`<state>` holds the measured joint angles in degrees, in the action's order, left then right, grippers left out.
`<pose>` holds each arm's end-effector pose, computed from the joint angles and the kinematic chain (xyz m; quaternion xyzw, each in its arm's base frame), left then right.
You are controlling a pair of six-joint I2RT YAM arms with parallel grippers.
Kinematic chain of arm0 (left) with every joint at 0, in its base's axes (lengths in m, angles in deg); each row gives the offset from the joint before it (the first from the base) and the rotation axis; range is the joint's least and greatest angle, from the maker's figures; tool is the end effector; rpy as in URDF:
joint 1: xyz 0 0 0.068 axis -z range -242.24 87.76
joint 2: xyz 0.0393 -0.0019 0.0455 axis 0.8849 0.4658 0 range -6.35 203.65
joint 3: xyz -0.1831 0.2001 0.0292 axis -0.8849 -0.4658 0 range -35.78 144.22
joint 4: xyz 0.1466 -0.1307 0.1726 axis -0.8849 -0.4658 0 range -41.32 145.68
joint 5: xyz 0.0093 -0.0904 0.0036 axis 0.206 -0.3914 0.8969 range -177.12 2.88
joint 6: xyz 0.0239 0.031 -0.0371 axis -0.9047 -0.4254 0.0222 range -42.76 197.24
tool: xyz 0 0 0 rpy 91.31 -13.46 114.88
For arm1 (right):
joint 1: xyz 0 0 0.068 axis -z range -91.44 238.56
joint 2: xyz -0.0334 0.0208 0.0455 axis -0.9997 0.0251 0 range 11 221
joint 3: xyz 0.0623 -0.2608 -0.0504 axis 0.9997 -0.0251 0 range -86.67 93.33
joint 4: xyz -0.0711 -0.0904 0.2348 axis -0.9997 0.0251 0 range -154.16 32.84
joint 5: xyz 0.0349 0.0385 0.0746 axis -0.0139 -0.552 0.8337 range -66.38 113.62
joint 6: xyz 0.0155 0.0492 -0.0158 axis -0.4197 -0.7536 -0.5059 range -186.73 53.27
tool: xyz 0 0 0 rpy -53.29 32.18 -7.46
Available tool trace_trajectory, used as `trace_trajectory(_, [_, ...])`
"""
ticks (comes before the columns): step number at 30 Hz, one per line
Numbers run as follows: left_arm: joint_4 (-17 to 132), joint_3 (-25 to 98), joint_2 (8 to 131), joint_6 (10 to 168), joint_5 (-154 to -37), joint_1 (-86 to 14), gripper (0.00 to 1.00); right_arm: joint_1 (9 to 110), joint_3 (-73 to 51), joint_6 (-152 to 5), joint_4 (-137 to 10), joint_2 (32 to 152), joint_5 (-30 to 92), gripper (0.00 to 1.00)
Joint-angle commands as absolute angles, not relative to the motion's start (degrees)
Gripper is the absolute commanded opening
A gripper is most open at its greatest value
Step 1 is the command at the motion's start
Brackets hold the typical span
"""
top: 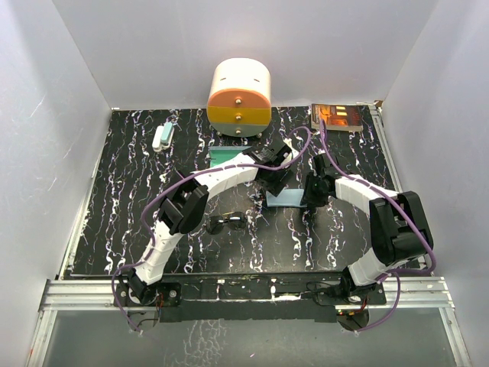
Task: Organize the sunglasses
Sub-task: Pick up the glasses cleaning cloth from the center of the board.
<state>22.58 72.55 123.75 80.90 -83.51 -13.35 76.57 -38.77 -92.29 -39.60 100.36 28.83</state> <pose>0.3324 -0.3774 0.1906 0.3577 0.8833 -0.1066 0.2838 0.2778 0.0623 0.1602 0.1060 0.9715 0.1089 0.1822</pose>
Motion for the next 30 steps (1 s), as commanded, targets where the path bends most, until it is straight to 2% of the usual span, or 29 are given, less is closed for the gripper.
trace_trajectory(1, [21.55,74.71,123.16,81.21,-83.88,-13.20,0.62,76.17,-39.11,-92.61,-42.68,102.83,28.96,0.27])
trace_trajectory(5, [21.53,74.92,123.20,81.13,-83.87,-13.22,0.62,76.17,-38.66,-92.91,-43.15,103.93,28.12,0.23])
trace_trajectory(11, [21.46,75.37,123.64,80.86,-83.96,-13.20,0.62,76.18,-37.98,-93.27,-43.22,104.35,27.84,0.08])
trace_trajectory(30, [20.19,75.50,126.58,81.47,-85.46,-14.14,0.61,76.18,-38.80,-93.56,-43.06,104.00,26.51,0.08])
